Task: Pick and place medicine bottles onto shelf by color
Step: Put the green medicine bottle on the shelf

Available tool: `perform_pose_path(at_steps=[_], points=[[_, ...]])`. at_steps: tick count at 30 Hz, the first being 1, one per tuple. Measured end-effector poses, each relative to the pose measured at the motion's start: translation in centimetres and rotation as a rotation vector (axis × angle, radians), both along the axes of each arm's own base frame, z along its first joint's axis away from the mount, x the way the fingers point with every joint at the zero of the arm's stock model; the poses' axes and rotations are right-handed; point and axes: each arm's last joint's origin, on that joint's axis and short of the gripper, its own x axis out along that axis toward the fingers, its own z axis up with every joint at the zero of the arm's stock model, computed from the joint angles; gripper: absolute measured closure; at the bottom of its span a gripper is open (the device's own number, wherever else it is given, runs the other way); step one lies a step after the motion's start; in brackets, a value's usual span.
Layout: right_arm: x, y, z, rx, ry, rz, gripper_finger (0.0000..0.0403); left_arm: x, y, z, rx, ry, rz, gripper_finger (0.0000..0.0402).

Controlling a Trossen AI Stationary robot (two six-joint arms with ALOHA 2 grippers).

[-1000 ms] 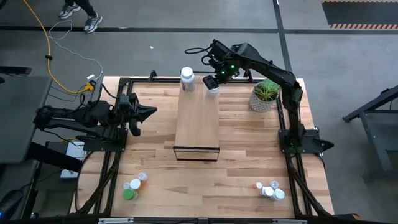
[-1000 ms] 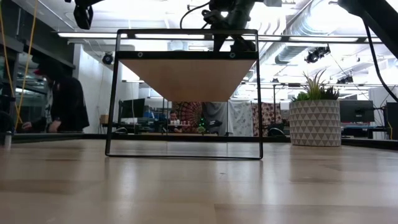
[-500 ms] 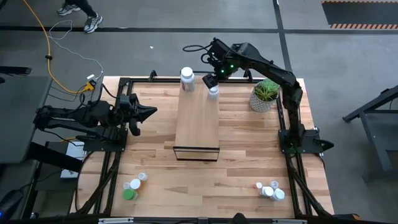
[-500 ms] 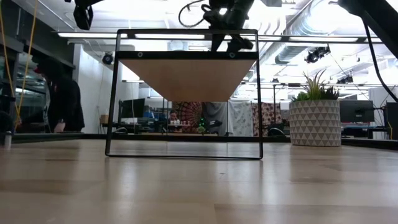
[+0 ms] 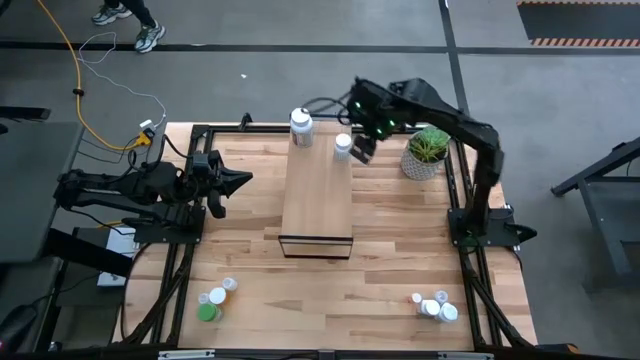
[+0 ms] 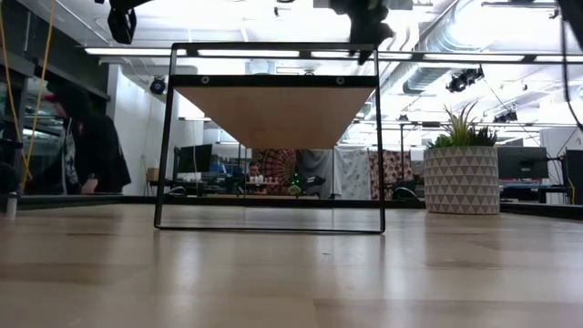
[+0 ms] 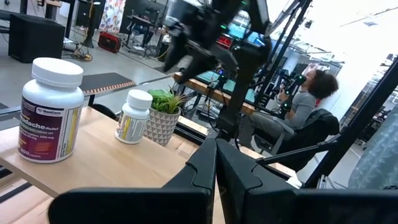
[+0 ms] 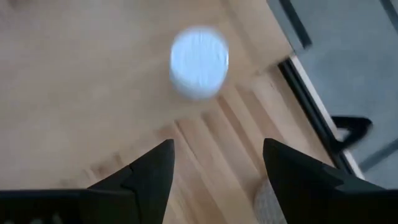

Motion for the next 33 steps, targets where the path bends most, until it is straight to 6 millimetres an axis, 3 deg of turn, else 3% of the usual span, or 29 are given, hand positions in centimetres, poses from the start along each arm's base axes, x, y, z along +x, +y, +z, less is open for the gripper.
perform_pose_path(at_steps=[4, 8, 12, 17, 23, 28, 33], points=[[-2.6, 2.7, -0.9, -0.005, -0.02, 0.004, 0.0166, 0.0, 0.0, 0.0, 0.0, 0.0, 0.004, 0.0401], [-5.3, 4.6, -4.1, 0.036, -0.103, -0.04, 0.0167, 0.0, 0.0, 0.0, 0.0, 0.0, 0.005, 0.0401], [-6.8, 5.7, -7.6, 0.121, -0.314, -0.068, 0.018, 0.0, 0.0, 0.0, 0.0, 0.0, 0.007, 0.0401], [-6.4, 6.2, -11.0, 0.138, -0.541, -0.061, 0.0244, 0.0, 0.0, 0.0, 0.0, 0.0, 0.007, 0.0401], [-5.0, 5.2, -13.3, 0.062, -0.601, -0.166, 0.0384, 0.0, 0.0, 0.0, 0.0, 0.0, 0.007, 0.0401], [-3.3, 3.7, -13.9, 0.015, -0.679, -0.181, 0.0388, 0.0, 0.0, 0.0, -0.002, -0.001, 0.007, 0.0401], [-2.4, 2.8, -15.3, 0.003, -0.64, -0.187, 0.0398, 0.0, 0.0, 0.0, -0.014, -0.006, 0.007, 0.0401]])
